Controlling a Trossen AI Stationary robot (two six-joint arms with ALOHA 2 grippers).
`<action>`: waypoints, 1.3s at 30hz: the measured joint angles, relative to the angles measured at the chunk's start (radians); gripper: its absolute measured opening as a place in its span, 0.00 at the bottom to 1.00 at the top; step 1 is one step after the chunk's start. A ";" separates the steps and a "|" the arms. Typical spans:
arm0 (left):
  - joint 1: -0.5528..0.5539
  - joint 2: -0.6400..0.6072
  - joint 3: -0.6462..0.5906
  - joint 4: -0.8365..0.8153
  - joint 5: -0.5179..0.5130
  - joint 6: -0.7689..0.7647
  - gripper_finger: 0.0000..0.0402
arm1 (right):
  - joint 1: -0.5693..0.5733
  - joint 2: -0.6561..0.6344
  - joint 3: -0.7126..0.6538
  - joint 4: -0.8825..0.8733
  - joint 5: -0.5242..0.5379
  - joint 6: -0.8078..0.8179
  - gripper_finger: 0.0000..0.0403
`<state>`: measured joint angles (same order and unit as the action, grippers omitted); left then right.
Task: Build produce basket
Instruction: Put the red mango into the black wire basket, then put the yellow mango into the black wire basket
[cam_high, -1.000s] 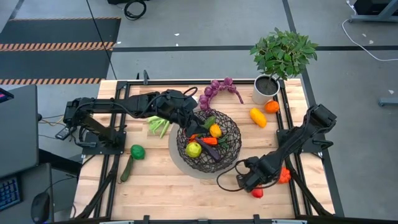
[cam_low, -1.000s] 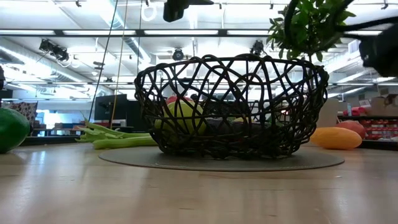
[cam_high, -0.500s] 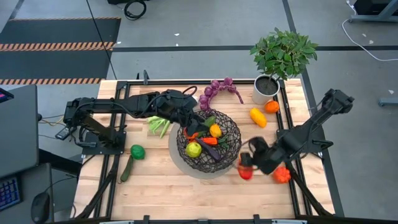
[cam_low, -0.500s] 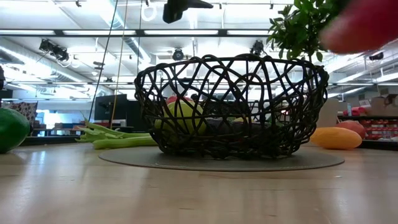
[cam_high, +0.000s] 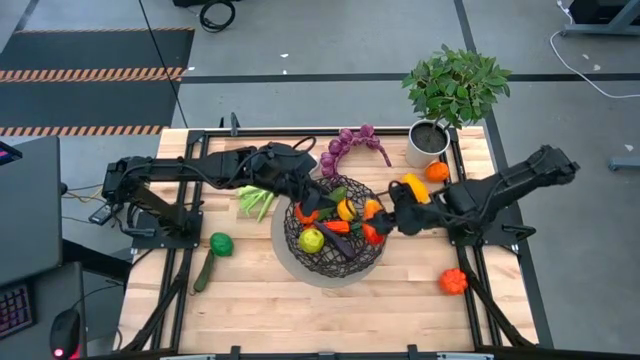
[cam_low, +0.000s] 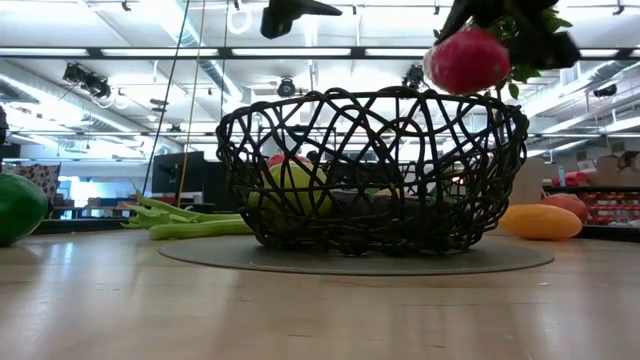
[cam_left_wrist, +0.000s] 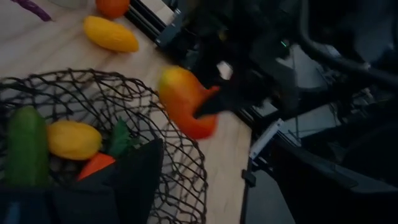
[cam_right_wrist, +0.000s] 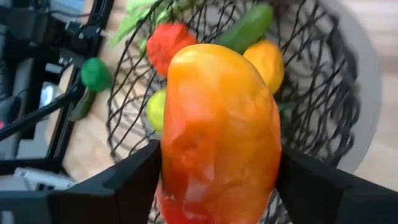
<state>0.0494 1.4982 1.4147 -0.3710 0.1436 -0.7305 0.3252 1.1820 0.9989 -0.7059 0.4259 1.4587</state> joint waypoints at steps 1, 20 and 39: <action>0.000 0.000 0.000 0.000 0.011 0.000 0.74 | -0.016 0.000 0.000 -0.002 0.000 -0.010 0.76; 0.000 0.000 0.000 0.000 0.058 -0.002 0.74 | -0.343 0.000 0.000 -0.380 -0.084 -0.154 0.95; 0.000 0.000 0.000 0.007 -0.057 -0.083 0.74 | -0.761 0.052 -0.102 -0.401 -0.196 -0.574 0.95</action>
<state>0.0494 1.4982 1.4147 -0.3637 0.0864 -0.8132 -0.4359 1.2340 0.8973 -1.1065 0.2296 0.8846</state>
